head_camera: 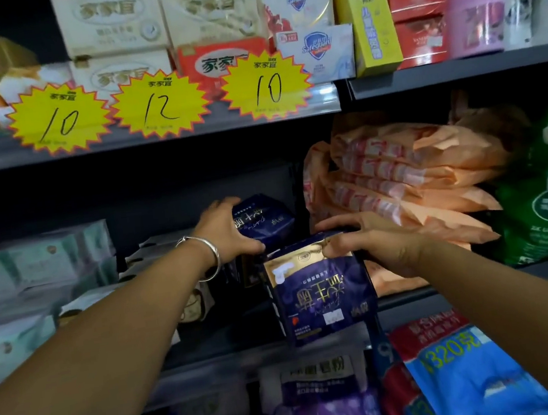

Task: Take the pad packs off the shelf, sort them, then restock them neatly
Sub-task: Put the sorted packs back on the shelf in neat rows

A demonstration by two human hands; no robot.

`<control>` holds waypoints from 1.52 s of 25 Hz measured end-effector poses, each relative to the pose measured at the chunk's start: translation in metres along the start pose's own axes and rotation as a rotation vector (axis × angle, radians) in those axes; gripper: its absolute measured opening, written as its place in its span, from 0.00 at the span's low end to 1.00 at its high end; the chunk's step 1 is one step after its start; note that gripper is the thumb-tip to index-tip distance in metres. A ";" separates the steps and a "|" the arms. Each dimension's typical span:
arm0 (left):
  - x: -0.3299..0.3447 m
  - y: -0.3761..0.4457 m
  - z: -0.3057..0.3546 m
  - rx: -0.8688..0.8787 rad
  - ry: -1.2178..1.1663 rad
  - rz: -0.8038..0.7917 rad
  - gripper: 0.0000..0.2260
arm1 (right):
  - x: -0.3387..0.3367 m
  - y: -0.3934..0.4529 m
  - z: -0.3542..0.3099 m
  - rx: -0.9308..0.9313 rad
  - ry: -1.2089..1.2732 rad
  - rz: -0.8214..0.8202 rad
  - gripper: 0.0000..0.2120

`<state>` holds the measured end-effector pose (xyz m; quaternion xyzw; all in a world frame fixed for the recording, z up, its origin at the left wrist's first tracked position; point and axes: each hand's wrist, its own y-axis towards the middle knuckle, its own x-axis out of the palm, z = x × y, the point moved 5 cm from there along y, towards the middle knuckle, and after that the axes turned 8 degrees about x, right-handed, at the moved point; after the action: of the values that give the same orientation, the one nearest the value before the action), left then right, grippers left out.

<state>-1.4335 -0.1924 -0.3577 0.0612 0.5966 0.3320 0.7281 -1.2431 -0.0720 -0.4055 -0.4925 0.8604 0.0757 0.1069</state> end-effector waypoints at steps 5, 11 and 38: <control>0.013 0.027 -0.030 -0.125 0.007 -0.005 0.44 | -0.002 0.039 0.003 0.009 -0.049 0.033 0.37; 0.035 0.044 -0.057 -0.278 0.003 -0.029 0.41 | 0.009 0.072 0.012 -0.010 -0.066 0.021 0.31; 0.063 0.050 -0.074 -0.287 0.295 -0.311 0.23 | -0.005 0.078 0.020 -0.083 -0.201 0.329 0.45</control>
<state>-1.5169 -0.1419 -0.4061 -0.1842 0.6456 0.3026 0.6765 -1.3064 -0.0239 -0.4212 -0.3390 0.9105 0.1762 0.1580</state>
